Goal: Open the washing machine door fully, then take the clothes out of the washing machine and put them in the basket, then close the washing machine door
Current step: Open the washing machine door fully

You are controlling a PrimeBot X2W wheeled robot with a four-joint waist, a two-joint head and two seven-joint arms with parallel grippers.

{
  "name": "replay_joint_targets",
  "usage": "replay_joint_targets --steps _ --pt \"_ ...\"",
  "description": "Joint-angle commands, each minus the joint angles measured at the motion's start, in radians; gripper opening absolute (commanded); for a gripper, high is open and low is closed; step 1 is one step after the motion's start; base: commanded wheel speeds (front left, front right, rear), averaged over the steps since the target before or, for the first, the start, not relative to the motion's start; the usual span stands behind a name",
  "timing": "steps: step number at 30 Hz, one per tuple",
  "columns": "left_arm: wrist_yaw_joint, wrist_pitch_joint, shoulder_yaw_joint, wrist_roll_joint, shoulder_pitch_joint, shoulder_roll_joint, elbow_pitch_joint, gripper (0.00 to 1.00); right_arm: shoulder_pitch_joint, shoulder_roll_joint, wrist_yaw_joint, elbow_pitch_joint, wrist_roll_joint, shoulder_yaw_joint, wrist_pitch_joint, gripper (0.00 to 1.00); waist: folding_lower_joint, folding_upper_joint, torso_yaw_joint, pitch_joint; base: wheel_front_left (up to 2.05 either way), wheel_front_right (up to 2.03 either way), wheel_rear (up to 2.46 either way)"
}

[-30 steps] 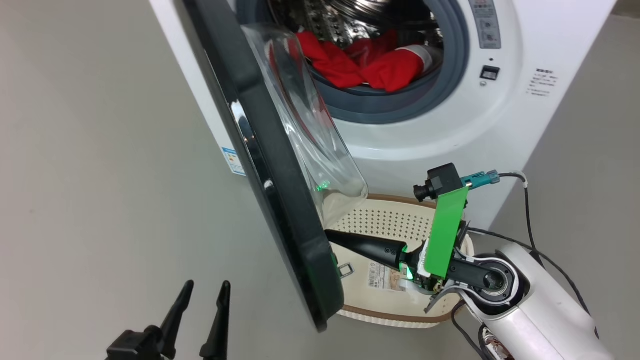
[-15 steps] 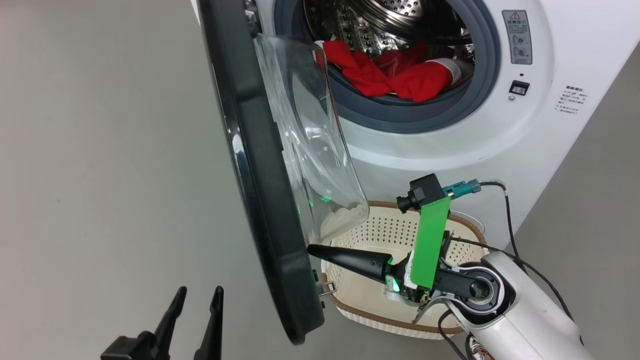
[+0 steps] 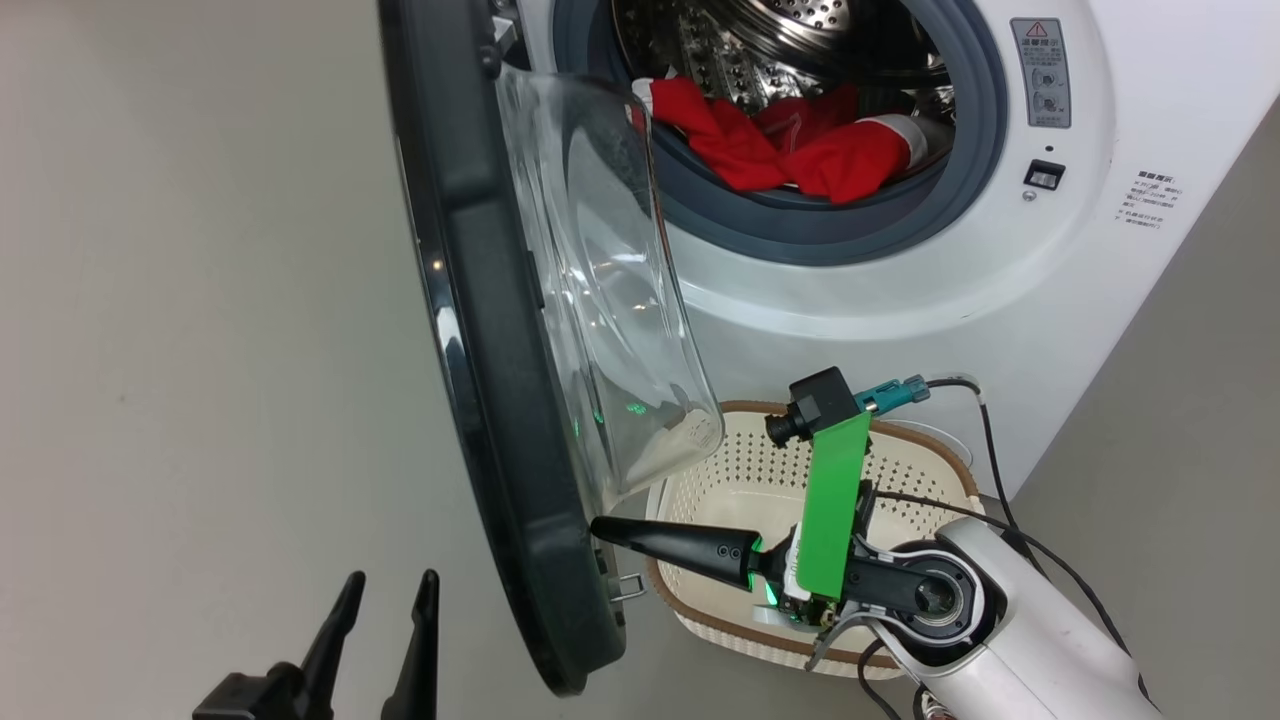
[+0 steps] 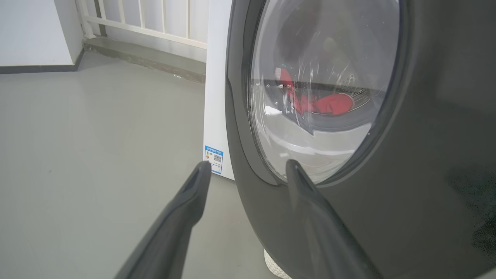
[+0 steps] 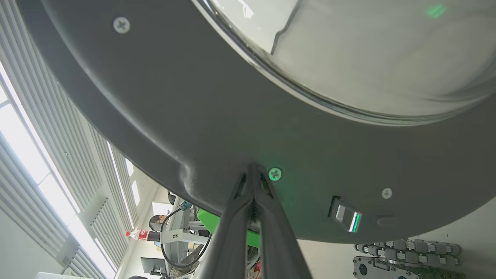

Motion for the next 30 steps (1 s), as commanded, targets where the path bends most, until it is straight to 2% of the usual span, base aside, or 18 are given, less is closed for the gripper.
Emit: replay_joint_targets --steps 1,17,18,19,21,24,25,27,30 --pt "0.007 -0.012 0.033 0.000 0.002 0.011 -0.029 1.00 -0.021 0.029 0.007 -0.030 0.006 0.015 -0.012 0.00 0.0000 -0.0001 -0.002 -0.005 0.00 0.00 0.00" --pt "-0.002 -0.012 0.031 0.020 0.010 0.011 -0.012 1.00 0.060 0.028 0.007 -0.027 -0.056 -0.050 -0.078 0.00 0.0000 -0.0001 -0.019 -0.043 0.00 0.00 0.00" --pt "-0.003 -0.012 0.032 0.021 0.012 0.011 -0.012 1.00 0.068 0.027 0.007 -0.026 -0.061 -0.056 -0.082 0.07 0.0000 -0.0001 -0.022 -0.044 0.00 0.00 0.00" --pt "-0.004 -0.012 0.034 0.021 0.014 0.011 -0.012 1.00 0.085 0.020 0.007 -0.024 -0.076 -0.067 -0.093 0.22 0.0000 -0.0001 -0.025 -0.046 0.00 0.00 0.00" --pt "-0.004 -0.012 0.034 0.021 0.014 0.011 -0.012 1.00 0.094 0.017 0.007 -0.024 -0.080 -0.073 -0.097 0.25 0.0000 -0.0001 -0.026 -0.046 0.00 0.00 0.00" --pt "-0.005 -0.012 0.036 0.020 0.015 0.011 -0.013 1.00 0.123 0.004 0.007 -0.022 -0.090 -0.088 -0.107 0.46 0.0000 -0.0001 -0.030 -0.046 0.00 0.00 0.00" --pt "-0.005 -0.012 0.037 0.019 0.015 0.011 -0.013 1.00 0.133 0.000 0.007 -0.021 -0.093 -0.094 -0.111 0.57 0.0000 -0.0001 -0.031 -0.046 0.00 0.00 0.00" --pt "-0.006 -0.012 0.040 0.016 0.016 0.011 -0.015 1.00 0.154 -0.010 0.007 -0.022 -0.099 -0.104 -0.121 1.00 0.0000 -0.0001 -0.034 -0.047 0.00 0.00 0.00" --pt "-0.007 -0.012 0.043 0.013 0.018 0.011 -0.018 1.00 0.184 -0.022 0.007 -0.025 -0.108 -0.121 -0.142 1.00 0.0000 -0.0001 -0.040 -0.050 0.00 0.00 0.00"
